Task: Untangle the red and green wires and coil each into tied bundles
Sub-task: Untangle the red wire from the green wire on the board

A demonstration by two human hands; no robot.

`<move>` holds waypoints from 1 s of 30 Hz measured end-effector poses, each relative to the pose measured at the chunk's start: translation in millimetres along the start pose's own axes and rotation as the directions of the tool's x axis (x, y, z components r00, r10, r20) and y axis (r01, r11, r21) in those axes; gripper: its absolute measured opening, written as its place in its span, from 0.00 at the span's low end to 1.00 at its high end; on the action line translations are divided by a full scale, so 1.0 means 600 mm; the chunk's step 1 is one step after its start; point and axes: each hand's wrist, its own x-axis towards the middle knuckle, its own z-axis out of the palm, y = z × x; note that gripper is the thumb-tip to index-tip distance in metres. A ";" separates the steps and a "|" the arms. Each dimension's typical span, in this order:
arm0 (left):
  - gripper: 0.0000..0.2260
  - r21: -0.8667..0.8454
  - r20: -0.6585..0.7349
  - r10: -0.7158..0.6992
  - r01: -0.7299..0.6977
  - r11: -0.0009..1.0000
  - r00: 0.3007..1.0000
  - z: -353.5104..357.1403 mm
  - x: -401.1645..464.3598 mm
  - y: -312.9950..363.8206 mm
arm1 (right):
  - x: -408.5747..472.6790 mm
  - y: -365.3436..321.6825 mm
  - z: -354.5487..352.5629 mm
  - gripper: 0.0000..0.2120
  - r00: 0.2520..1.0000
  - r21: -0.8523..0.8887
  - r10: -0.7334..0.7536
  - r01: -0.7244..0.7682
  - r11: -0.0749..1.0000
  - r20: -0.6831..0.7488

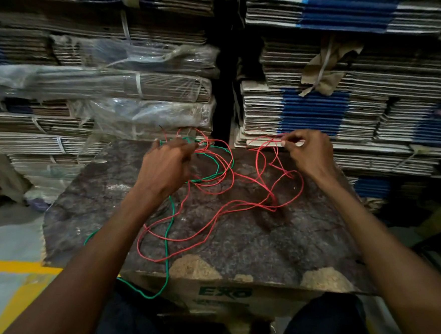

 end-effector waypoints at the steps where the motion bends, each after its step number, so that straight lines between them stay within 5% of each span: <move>1: 0.17 -0.015 -0.032 0.024 -0.024 1.000 0.999 -0.004 0.005 0.010 | -0.001 -0.002 0.002 0.06 1.000 0.005 0.001 -0.001 1.000 0.005; 4: 0.17 -0.126 -0.066 0.144 -0.152 0.980 0.987 -0.008 0.016 0.052 | -0.003 -0.007 0.006 0.07 1.000 0.017 0.002 -0.002 1.000 0.003; 9: 0.18 -0.119 0.168 0.270 -0.252 0.960 0.948 0.022 0.027 0.103 | -0.007 -0.015 0.004 0.05 1.000 0.061 0.012 -0.013 0.998 0.011; 12: 0.21 -0.141 0.303 0.293 -0.261 0.955 0.907 0.049 0.028 0.122 | -0.009 -0.017 0.003 0.04 1.000 0.104 0.008 -0.010 0.995 0.026; 19: 0.13 -0.107 0.335 0.227 -0.202 0.974 0.914 0.077 0.018 0.097 | -0.012 -0.010 -0.005 0.04 0.984 0.265 -0.052 0.005 0.964 0.173; 25: 0.13 -0.047 0.313 0.101 -0.091 0.995 0.944 0.064 0.004 0.065 | -0.028 0.015 0.002 0.06 0.840 -0.170 -0.053 0.171 0.971 0.540; 30: 0.14 -0.031 0.326 0.143 -0.140 0.990 0.934 0.067 0.001 0.053 | -0.037 -0.019 0.004 0.10 0.912 -0.287 -0.132 0.256 0.923 0.389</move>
